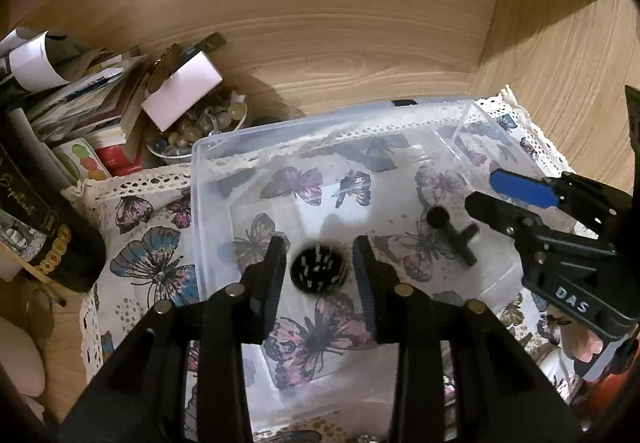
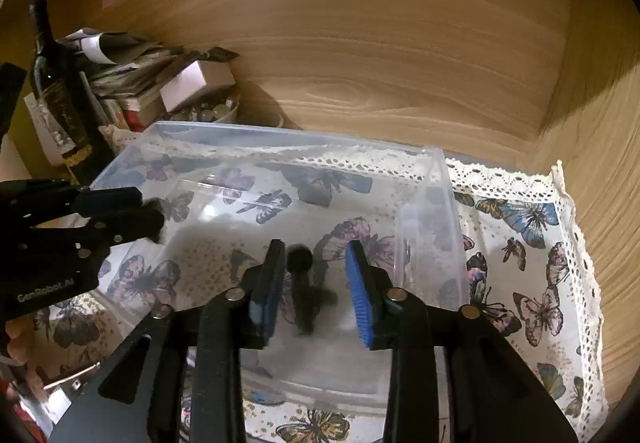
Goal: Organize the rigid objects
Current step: 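Withdraw both open grippers from the box toward the remaining items, then grasp the white handheld device with the right gripper while the left grasps the silver cylinder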
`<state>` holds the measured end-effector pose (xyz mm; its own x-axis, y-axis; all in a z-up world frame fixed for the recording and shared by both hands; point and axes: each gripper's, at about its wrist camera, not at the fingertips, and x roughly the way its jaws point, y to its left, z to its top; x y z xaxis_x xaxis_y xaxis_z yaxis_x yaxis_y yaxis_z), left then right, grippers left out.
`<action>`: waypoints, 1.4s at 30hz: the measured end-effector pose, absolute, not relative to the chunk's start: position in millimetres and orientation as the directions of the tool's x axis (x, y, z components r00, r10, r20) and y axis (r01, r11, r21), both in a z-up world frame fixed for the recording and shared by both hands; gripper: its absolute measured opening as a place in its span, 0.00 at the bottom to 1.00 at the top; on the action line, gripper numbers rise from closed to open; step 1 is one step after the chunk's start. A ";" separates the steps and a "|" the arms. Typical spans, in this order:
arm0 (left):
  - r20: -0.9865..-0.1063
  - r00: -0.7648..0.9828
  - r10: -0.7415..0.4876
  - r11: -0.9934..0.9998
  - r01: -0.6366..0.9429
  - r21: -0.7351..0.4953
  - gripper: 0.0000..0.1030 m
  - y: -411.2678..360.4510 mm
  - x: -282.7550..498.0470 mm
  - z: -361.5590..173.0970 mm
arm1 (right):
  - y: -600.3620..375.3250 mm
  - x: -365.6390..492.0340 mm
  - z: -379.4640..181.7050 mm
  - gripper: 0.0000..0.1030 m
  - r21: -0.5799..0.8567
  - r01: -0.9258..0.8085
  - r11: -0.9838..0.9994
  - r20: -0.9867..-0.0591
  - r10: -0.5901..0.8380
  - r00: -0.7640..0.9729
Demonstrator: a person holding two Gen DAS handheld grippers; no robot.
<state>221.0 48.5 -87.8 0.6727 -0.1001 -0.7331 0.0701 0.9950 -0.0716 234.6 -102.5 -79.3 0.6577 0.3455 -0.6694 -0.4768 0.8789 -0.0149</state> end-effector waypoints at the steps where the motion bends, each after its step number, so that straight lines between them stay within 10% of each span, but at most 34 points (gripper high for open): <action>1: -0.729 0.677 -0.100 0.995 0.069 -0.072 0.38 49.1 218.8 -85.6 | -104.1 231.0 -75.4 0.40 -0.012 -0.480 0.877 -0.658 0.355 0.664; 18: -0.606 0.792 -0.077 0.995 0.028 -0.091 0.95 61.8 146.9 -34.4 | -126.5 157.9 -31.2 0.73 -0.046 -0.512 0.858 -0.528 0.414 0.741; 42: -0.707 0.707 0.026 0.999 -0.050 -0.013 0.96 76.4 54.3 -111.6 | -114.7 85.0 -107.4 0.78 -0.039 -0.657 0.753 -0.706 0.445 0.551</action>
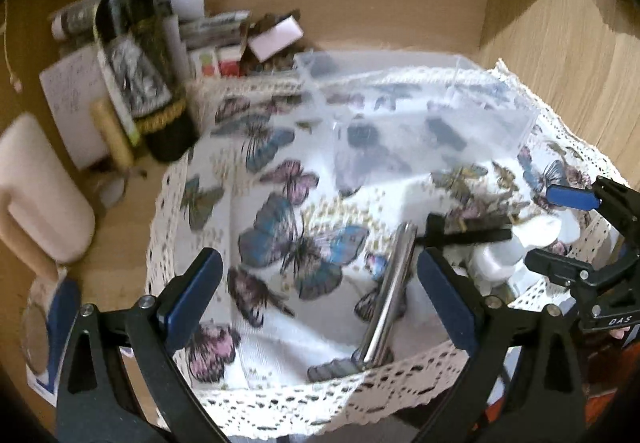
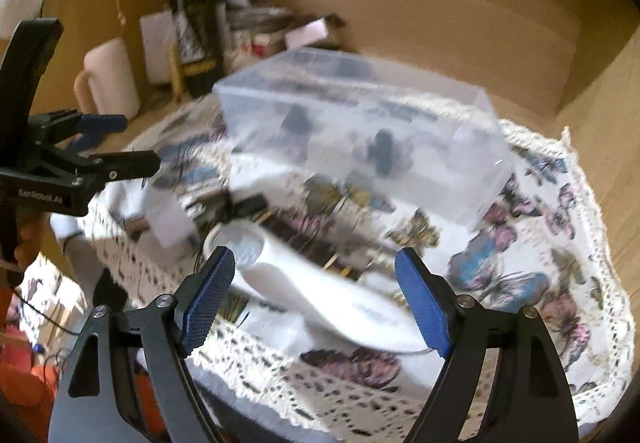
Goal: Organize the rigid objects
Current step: 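Grasp the white handheld device with the right gripper while the left grasps the silver cylinder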
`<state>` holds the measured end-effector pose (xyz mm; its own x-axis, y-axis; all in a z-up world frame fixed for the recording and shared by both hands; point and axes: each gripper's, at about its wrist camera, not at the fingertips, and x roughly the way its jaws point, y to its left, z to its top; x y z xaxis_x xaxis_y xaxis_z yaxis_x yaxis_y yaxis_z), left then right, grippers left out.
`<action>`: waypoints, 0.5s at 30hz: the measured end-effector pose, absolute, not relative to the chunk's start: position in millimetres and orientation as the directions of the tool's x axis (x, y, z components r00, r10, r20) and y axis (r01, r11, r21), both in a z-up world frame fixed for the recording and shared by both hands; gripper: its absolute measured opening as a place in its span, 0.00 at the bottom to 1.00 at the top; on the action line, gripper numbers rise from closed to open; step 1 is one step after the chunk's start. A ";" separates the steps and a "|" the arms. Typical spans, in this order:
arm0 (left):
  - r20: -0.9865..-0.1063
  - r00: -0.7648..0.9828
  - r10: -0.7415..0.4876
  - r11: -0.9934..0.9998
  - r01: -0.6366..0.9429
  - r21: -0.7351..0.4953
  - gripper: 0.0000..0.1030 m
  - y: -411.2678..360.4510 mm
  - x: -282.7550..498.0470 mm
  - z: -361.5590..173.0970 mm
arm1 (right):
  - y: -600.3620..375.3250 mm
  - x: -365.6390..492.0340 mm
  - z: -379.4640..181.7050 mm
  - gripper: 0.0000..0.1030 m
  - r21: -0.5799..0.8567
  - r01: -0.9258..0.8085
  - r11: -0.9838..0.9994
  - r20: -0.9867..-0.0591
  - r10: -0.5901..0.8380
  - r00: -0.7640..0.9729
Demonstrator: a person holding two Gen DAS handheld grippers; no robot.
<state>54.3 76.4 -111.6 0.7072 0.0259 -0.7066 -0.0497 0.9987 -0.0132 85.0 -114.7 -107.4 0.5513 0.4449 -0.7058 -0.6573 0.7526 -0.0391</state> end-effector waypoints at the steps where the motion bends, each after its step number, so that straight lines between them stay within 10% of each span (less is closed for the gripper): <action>1: -0.709 0.704 0.029 0.999 -0.053 -0.012 0.96 77.4 53.9 -113.6 | -111.2 85.4 -111.0 0.78 -0.041 -0.673 0.739 -0.717 0.447 0.535; 7: -0.714 0.697 0.061 0.996 -0.086 0.001 0.96 85.4 47.3 -123.4 | -98.4 98.7 -126.1 0.75 -0.052 -0.680 0.731 -0.764 0.410 0.499; 15: -0.731 0.682 0.042 0.998 -0.062 0.000 0.96 81.2 47.9 -135.6 | -97.8 94.7 -124.7 0.29 -0.046 -0.674 0.738 -0.761 0.411 0.502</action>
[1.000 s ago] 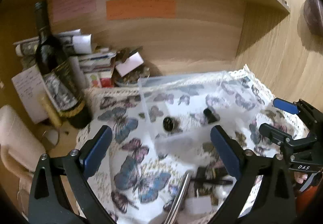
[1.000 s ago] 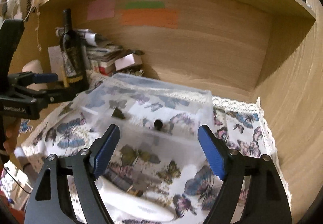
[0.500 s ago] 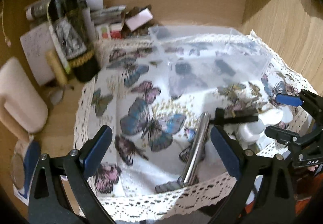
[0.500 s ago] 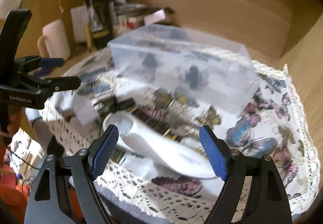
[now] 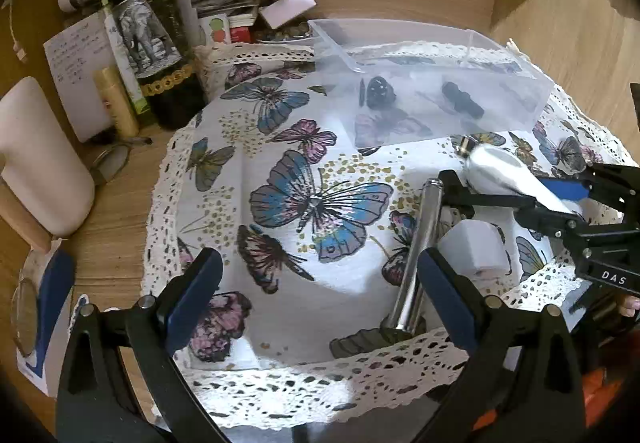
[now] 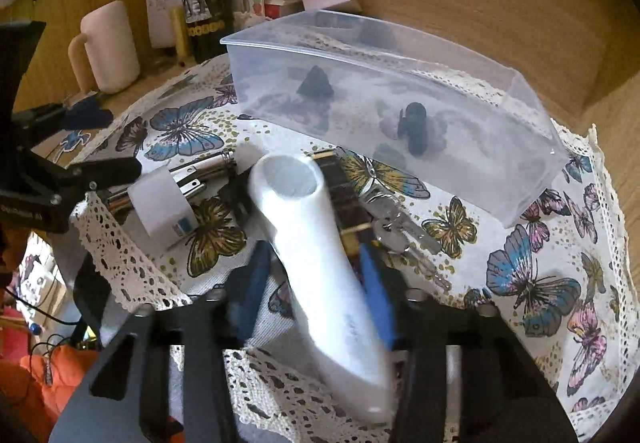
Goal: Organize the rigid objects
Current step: 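Grasp the white handheld device with the right gripper while the left grasps the silver cylinder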
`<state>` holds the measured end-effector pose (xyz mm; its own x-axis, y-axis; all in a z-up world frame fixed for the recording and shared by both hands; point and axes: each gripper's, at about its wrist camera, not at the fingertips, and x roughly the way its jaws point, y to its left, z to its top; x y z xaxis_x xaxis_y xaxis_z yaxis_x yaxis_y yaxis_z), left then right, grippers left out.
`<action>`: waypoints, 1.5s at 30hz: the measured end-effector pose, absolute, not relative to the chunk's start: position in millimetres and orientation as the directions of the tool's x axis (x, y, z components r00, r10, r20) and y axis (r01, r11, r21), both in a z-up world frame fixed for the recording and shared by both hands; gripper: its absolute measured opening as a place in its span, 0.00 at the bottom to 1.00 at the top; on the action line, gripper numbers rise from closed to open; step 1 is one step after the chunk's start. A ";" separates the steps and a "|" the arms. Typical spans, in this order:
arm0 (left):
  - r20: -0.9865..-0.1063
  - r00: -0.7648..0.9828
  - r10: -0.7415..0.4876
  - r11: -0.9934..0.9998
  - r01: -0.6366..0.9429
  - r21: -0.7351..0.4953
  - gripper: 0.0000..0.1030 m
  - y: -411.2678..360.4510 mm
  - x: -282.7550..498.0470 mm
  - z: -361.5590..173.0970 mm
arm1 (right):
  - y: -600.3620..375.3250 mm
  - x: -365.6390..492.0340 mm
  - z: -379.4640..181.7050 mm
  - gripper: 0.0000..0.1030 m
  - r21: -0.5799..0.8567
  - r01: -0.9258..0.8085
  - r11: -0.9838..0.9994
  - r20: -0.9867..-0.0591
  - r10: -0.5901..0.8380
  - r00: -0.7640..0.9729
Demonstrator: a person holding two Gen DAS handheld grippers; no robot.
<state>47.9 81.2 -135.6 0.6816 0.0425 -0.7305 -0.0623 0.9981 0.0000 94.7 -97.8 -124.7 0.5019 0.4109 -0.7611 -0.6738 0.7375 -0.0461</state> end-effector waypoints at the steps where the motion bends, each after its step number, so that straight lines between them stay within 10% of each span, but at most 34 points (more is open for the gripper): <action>1: -0.728 0.685 0.046 0.998 -0.060 0.006 0.96 79.0 48.5 -136.7 | -99.6 92.9 -124.2 0.28 -0.043 -0.669 0.742 -0.759 0.411 0.505; 14: -0.751 0.659 -0.023 0.999 0.042 0.007 0.75 49.5 64.8 -149.5 | -91.8 91.0 -123.5 0.29 0.011 -0.696 0.718 -0.769 0.451 0.453; 24: -0.731 0.673 -0.117 0.992 0.118 -0.051 0.16 41.4 73.5 -144.7 | -72.0 107.8 -128.0 0.29 0.023 -0.687 0.726 -0.765 0.455 0.456; 45: -0.625 0.778 -0.063 0.998 0.035 -0.057 0.15 67.2 47.7 -100.8 | -100.4 89.0 -115.3 0.29 -0.012 -0.684 0.730 -0.754 0.442 0.485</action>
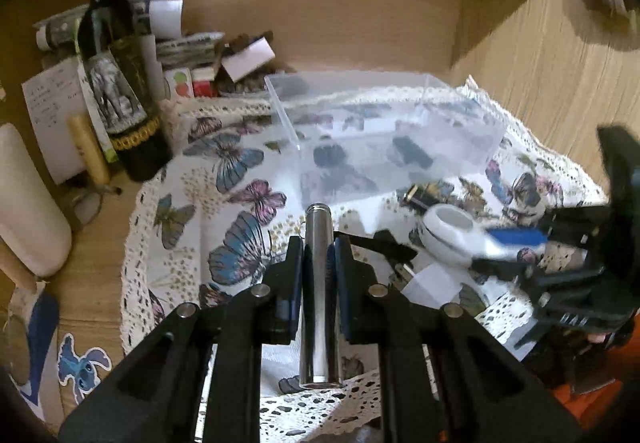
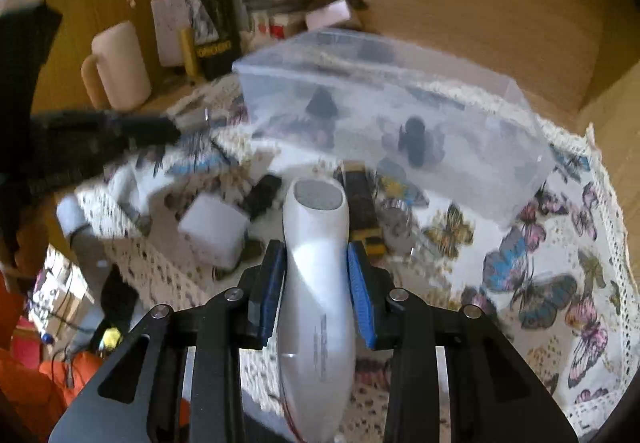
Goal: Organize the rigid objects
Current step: 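Grasp the white handheld device with the right gripper while the left grasps the silver cylinder, then lift the white device and silver cylinder and lower both into the clear box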
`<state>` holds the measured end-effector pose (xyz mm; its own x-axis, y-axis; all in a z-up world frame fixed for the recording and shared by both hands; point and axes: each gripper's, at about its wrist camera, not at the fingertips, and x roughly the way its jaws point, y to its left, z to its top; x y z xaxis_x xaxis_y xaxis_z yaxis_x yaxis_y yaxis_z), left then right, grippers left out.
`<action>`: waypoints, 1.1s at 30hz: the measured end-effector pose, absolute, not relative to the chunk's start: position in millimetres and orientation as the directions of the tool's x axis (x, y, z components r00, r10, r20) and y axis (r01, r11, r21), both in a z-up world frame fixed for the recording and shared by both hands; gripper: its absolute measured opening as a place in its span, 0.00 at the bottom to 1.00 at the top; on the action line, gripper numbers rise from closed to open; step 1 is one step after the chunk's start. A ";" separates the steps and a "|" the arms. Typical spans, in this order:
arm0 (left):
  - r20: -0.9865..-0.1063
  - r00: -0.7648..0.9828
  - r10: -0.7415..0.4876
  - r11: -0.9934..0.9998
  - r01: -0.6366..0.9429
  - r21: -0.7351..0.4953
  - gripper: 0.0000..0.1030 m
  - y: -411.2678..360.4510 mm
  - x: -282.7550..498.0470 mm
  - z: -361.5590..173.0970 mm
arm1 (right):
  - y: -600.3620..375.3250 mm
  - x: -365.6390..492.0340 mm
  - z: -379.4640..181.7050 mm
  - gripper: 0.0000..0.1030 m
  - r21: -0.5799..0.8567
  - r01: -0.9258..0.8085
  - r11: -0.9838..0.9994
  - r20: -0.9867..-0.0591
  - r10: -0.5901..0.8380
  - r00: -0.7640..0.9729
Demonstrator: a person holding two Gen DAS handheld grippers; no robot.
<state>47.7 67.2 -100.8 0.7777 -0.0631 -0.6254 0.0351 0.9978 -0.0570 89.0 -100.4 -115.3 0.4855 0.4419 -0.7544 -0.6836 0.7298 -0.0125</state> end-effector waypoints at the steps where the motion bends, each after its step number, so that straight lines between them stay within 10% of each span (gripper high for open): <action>1: -0.617 0.784 -0.063 0.998 0.033 -0.060 0.15 68.3 46.9 -97.7 | -99.5 88.4 -117.9 0.29 -0.016 -0.689 0.725 -0.762 0.436 0.478; 15: -0.525 0.849 -0.058 0.997 0.026 -0.068 0.15 69.4 41.3 -62.7 | -73.5 114.0 -127.9 0.31 -0.017 -0.692 0.721 -0.776 0.427 0.464; 33: -0.439 0.896 -0.067 0.997 0.039 -0.072 0.15 62.0 73.5 -20.0 | -132.8 124.9 -34.9 0.30 -0.015 -0.576 0.817 -0.545 0.476 0.690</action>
<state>73.5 62.0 -20.0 0.8960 -0.0671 -0.4389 0.0392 0.9966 -0.0722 124.9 -132.8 -34.9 0.6901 0.4762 -0.5449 -0.5760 0.8173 -0.0153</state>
